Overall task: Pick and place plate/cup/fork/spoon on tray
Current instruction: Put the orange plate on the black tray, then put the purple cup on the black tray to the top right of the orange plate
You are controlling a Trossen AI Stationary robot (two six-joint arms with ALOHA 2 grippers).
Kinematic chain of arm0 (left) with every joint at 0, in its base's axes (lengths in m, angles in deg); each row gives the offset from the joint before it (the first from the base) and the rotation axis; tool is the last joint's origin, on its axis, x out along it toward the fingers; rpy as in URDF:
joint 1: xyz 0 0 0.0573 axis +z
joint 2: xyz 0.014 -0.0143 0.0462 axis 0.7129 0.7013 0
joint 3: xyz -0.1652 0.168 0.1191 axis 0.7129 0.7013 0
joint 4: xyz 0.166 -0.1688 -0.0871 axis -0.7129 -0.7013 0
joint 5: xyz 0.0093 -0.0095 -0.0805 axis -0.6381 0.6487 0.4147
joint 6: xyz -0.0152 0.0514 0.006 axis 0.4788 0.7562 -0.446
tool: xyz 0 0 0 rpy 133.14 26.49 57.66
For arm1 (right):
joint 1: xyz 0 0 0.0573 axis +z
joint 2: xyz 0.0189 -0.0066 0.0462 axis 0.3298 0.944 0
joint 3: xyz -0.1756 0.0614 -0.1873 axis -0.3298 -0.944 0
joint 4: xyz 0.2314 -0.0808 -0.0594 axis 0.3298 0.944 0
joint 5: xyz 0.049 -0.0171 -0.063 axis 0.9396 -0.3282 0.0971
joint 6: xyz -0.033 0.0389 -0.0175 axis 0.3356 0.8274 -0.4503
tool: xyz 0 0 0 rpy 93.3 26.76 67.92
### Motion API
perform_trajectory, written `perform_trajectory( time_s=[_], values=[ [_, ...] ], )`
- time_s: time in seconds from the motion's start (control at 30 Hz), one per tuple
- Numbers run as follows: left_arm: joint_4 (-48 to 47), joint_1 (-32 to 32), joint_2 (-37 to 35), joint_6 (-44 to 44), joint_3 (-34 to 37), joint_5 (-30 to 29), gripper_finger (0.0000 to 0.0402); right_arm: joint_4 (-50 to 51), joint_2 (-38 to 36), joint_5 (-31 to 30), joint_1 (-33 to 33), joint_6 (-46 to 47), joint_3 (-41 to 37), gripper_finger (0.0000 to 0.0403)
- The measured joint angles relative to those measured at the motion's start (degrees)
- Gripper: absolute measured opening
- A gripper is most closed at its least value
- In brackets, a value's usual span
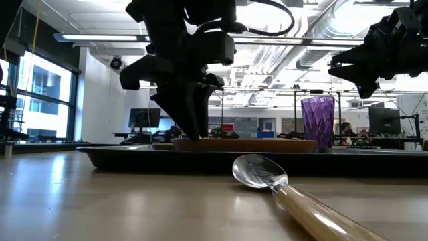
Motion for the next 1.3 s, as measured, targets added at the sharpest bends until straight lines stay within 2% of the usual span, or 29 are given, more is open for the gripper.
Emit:
perform_trajectory(
  time_s=[0.2, 0.4, 0.5, 0.73, 0.9, 1.03, 1.17, 1.3],
  values=[
    [-1.5, 0.0, -2.1, -2.6, 0.0, 2.7, 0.0117, -0.4, 0.0, 0.0, 0.0, 0.0, 0.0, 0.0154],
    [-6.5, 0.0, -5.2, -4.2, 0.0, 2.3, 0.0117, -3.0, 0.1, 0.0, 0.0, 1.5, 0.0, 0.0154],
    [-7.4, 0.6, -7.4, -6.5, 0.0, 1.6, 0.0117, -6.6, 0.1, 0.1, 0.0, 5.1, 0.0, 0.0154],
    [-9.5, 4.0, -14.3, -12.4, 0.0, 1.4, 0.0117, -15.7, 0.0, -0.1, 0.0, 20.3, 0.0, 0.0154],
    [-11.6, 7.5, -20.2, -15.9, 0.0, 1.4, 0.0117, -18.5, 0.1, -4.2, 0.0, 21.8, 0.0, 0.0154],
    [-14.3, 10.4, -25.3, -16.9, 0.0, 1.4, 0.0117, -21.0, 0.1, -8.7, 0.0, 26.6, 0.0, 0.0154],
    [-16.0, 13.1, -30.4, -16.9, 0.0, 1.1, 0.0117, -24.4, 0.0, -13.8, 0.0, 26.2, 0.0, 0.0154],
    [-17.3, 15.4, -35.0, -16.8, 0.0, 0.5, 0.0117, -28.7, 0.1, -14.9, 0.0, 24.7, 0.0, 0.0154]
  ],
)
